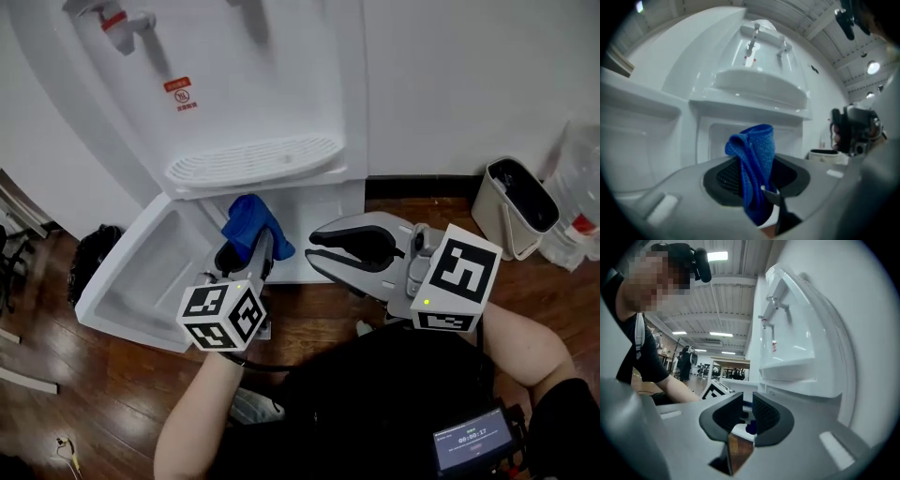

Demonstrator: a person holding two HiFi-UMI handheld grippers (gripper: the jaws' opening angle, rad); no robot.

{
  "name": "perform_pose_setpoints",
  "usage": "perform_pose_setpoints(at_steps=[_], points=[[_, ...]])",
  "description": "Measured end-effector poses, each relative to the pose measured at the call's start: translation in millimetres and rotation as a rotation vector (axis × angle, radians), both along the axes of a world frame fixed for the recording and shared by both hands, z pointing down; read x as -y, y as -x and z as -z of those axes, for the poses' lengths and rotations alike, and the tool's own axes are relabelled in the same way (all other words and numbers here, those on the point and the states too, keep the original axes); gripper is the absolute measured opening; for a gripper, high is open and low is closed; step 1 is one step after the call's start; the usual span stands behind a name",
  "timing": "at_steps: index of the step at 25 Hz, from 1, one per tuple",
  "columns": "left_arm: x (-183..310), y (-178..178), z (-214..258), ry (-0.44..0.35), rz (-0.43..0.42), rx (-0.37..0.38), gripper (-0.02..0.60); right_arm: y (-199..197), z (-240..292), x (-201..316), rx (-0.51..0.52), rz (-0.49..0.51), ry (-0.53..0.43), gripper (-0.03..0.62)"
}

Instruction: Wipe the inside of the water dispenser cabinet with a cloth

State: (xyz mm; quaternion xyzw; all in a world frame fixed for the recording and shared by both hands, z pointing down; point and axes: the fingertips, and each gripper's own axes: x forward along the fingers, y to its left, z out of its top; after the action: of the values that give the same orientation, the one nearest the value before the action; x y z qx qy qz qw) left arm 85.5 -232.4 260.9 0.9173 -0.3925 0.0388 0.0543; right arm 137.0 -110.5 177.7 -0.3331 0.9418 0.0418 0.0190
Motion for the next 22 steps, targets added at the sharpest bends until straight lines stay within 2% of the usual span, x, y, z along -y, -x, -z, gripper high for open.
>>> perform_pose_setpoints(at_steps=[3,6,8,10,13,16,20,22], points=[[36,-19,-16,-0.013,0.106,0.046,0.152,-21,12,-11,0.041,-0.065,-0.071,0.039],[77,-20,-24,-0.058,0.267,0.066,0.152,-57,21,-22,0.027,-0.183,-0.157,0.021],[100,-22,-28,-0.108,0.381,0.062,0.152,-76,16,-25,0.02,-0.247,-0.136,0.021],[123,-25,-35,-0.139,0.48,0.058,0.152,-87,10,-24,0.001,-0.261,-0.107,0.021],[150,-29,-49,-0.121,0.571,0.071,0.152,-96,1,-18,0.006,-0.264,-0.067,0.021],[166,-40,-59,-0.086,0.577,0.078,0.152,-108,-7,-13,0.011,-0.277,-0.053,0.021],[167,-72,-67,-0.094,0.481,0.081,0.152,-117,-6,-1,0.033,-0.29,-0.077,0.021],[159,-84,-72,-0.09,0.425,0.069,0.152,-115,-14,2,0.034,-0.283,-0.06,0.021]])
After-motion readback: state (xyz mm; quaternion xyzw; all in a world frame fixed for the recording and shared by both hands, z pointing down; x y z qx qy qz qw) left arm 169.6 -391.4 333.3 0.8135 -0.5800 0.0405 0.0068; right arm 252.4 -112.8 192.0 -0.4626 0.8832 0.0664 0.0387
